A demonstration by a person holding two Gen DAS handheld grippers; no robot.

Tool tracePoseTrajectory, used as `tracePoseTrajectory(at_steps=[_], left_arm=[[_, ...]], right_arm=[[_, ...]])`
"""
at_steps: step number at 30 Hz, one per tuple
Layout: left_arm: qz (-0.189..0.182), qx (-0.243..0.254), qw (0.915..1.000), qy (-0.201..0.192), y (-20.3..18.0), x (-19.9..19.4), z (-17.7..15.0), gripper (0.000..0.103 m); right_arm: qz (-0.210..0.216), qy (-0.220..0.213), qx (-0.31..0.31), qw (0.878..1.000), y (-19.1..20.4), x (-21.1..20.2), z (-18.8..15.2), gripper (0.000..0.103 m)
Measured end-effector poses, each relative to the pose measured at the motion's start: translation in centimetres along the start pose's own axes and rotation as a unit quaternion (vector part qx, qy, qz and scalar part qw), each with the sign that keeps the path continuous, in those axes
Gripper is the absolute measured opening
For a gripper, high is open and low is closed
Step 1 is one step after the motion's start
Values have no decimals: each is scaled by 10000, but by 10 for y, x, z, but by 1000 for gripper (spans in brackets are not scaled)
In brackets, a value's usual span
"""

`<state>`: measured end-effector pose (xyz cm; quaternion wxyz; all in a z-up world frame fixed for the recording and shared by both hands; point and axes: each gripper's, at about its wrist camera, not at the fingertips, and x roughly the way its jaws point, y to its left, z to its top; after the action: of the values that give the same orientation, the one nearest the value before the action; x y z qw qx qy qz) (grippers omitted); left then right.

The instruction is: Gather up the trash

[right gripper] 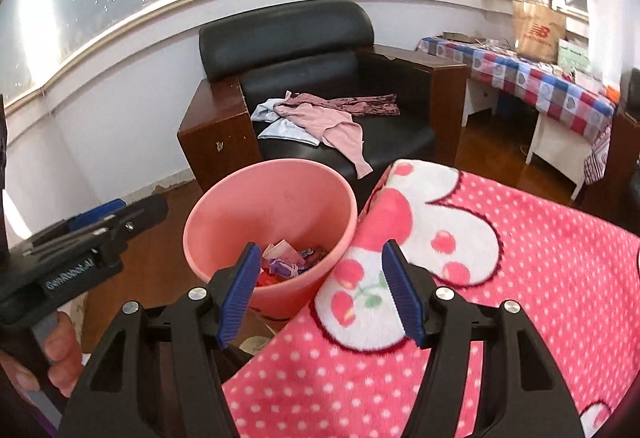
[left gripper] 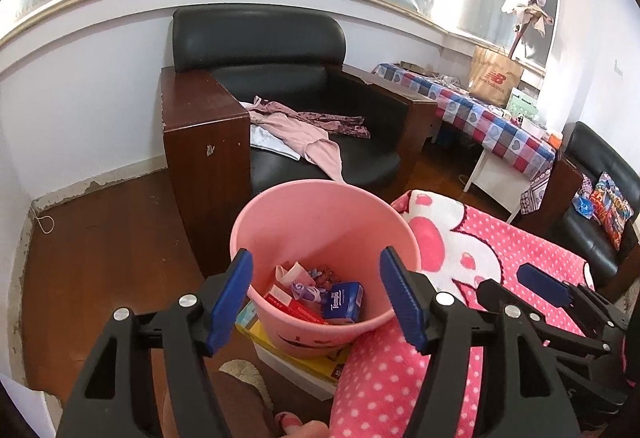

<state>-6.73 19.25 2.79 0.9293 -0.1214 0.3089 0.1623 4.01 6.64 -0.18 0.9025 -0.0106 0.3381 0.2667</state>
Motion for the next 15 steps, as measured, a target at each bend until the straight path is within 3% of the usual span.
tracePoseTrajectory(at_steps=[4,15], left_arm=[[-4,24,10000,-5,-10,-7,-7,65],[87,171,9995,-234,-31,-30,-26,65]], right_arm=[[-40,-108,39,9999,-2,-11,-6,69],[-341,-313,-168,9988,-1,-34,-26,70]])
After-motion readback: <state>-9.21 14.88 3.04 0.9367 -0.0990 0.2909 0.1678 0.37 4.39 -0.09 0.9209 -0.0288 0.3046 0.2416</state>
